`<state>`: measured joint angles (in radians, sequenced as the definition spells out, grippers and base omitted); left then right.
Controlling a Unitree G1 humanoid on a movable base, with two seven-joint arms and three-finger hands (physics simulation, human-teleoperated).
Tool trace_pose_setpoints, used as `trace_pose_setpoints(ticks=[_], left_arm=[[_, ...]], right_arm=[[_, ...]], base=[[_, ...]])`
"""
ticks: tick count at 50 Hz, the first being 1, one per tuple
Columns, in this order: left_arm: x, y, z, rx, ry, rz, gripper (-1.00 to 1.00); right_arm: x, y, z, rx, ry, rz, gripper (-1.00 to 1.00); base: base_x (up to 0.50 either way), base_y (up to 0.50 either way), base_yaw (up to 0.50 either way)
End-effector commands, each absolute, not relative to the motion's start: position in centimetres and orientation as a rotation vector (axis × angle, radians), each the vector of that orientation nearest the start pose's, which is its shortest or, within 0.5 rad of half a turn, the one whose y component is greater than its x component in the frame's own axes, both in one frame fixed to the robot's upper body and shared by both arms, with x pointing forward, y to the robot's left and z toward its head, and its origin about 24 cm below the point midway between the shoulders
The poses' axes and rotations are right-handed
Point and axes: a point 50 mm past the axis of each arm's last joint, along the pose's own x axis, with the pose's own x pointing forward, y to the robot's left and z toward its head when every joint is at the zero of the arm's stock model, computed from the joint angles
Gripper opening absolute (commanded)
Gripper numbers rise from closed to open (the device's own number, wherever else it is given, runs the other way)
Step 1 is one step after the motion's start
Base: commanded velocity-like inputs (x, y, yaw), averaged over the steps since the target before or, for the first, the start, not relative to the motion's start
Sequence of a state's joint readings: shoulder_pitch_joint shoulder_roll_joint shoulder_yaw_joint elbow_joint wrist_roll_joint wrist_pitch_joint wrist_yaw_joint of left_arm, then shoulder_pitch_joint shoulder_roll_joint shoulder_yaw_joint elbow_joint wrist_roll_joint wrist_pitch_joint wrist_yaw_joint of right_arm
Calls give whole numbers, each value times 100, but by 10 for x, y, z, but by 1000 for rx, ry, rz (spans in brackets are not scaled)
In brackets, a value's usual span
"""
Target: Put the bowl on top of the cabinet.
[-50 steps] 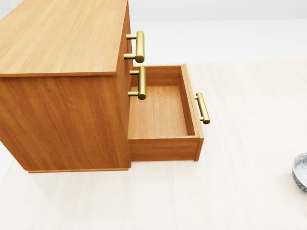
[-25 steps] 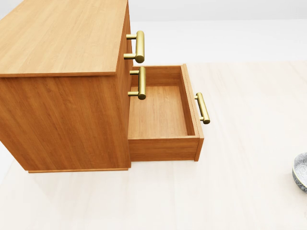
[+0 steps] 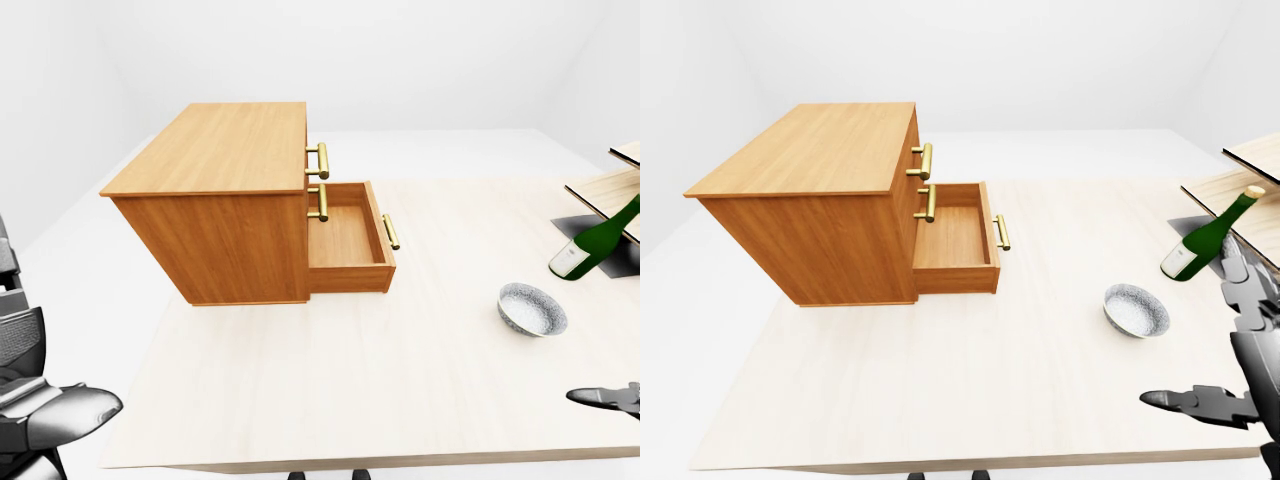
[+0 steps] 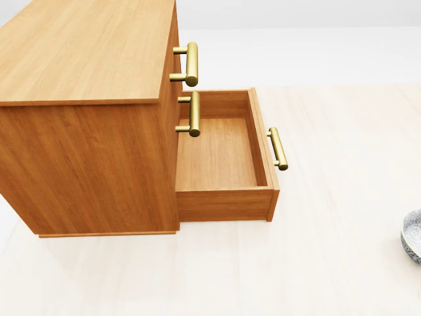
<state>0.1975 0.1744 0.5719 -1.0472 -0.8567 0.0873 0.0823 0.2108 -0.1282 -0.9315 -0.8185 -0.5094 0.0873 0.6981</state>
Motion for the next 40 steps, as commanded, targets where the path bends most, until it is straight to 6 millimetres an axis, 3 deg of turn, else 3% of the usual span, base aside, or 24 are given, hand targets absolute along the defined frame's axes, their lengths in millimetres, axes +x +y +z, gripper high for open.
trace_pose_setpoints(ticks=[1, 24, 40], left_arm=[[125, 229, 234, -304, -856, 103, 100], [126, 226, 231, -295, -829, 93, 100], [126, 227, 232, -300, -841, 98, 100]], right_arm=[[125, -307, 173, -984, 87, -370, 100], [145, -318, 172, -1019, 116, -326, 100], [156, -315, 173, -1047, 114, -290, 100]], base=[[0, 0, 0], [0, 0, 0], [0, 0, 0]])
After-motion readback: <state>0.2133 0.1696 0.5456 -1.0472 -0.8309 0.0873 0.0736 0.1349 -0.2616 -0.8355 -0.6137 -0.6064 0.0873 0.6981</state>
